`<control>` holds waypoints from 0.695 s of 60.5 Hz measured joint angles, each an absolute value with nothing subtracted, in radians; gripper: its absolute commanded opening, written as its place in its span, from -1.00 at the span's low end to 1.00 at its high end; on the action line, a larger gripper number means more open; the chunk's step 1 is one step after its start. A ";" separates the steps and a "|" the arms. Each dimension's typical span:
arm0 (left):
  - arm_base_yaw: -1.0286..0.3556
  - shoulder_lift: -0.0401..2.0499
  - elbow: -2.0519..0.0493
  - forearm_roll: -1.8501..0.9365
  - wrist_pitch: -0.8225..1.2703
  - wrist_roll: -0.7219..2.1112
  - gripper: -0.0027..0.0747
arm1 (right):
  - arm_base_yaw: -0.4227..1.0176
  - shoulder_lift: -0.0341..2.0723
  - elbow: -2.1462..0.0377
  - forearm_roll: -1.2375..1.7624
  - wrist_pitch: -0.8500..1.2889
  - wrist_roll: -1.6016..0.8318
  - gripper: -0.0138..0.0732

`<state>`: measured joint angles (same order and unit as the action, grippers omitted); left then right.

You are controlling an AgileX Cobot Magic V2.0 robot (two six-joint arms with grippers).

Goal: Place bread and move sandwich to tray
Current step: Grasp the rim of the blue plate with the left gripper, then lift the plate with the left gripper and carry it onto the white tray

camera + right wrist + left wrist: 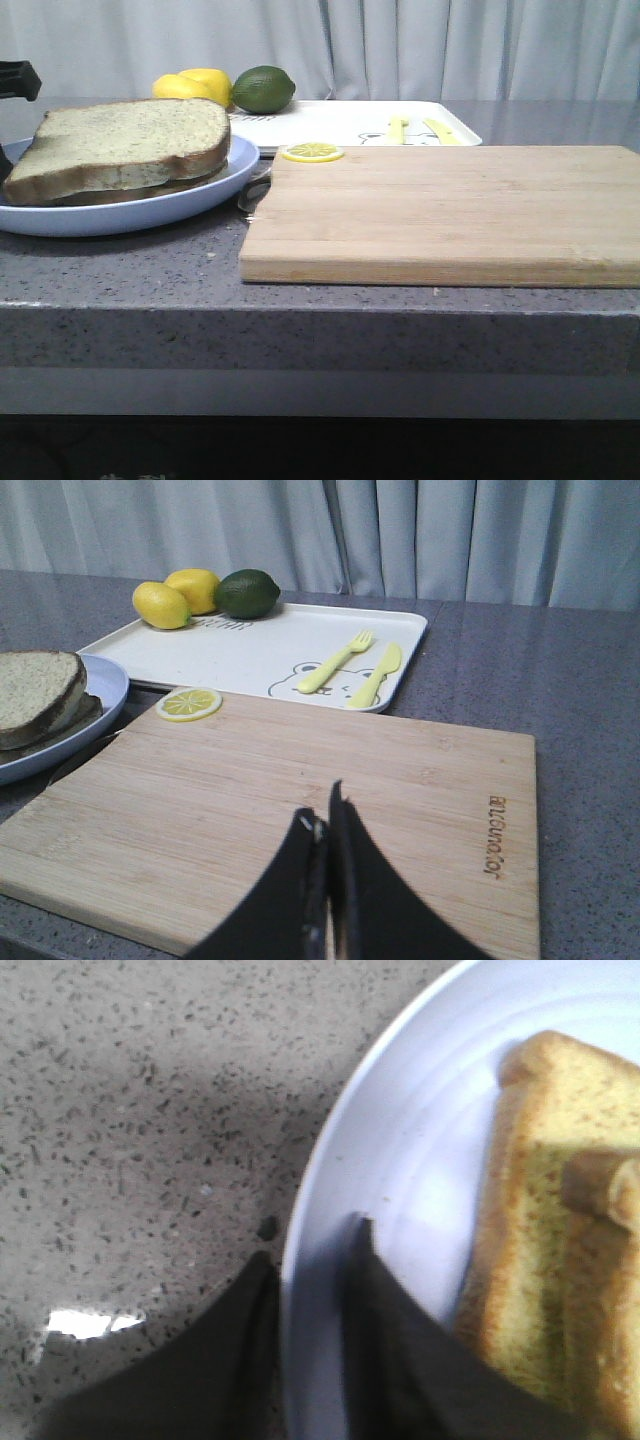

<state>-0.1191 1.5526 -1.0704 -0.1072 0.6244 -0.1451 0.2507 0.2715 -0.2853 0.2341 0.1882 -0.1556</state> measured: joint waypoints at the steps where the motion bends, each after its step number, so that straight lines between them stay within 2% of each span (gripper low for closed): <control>1: -0.119 1.553 -1.070 -0.110 0.624 -0.145 -0.98 | 0.251 0.271 -0.285 0.234 0.188 -0.156 -0.82; 17: -0.079 1.522 -1.072 -0.213 0.636 -0.105 -0.98 | 0.251 0.271 -0.285 0.234 0.188 -0.156 -0.82; 34: 0.083 1.475 -1.132 -0.622 0.818 0.260 -0.98 | 0.251 0.271 -0.285 0.234 0.188 -0.156 -0.82; 42: 0.100 1.482 -1.183 -0.694 0.868 0.321 -0.98 | 0.251 0.271 -0.285 0.234 0.188 -0.156 -0.82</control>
<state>0.0999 1.4817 -1.1826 -0.6942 0.8679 0.3215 0.2507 0.2715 -0.2853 0.2341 0.1882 -0.1556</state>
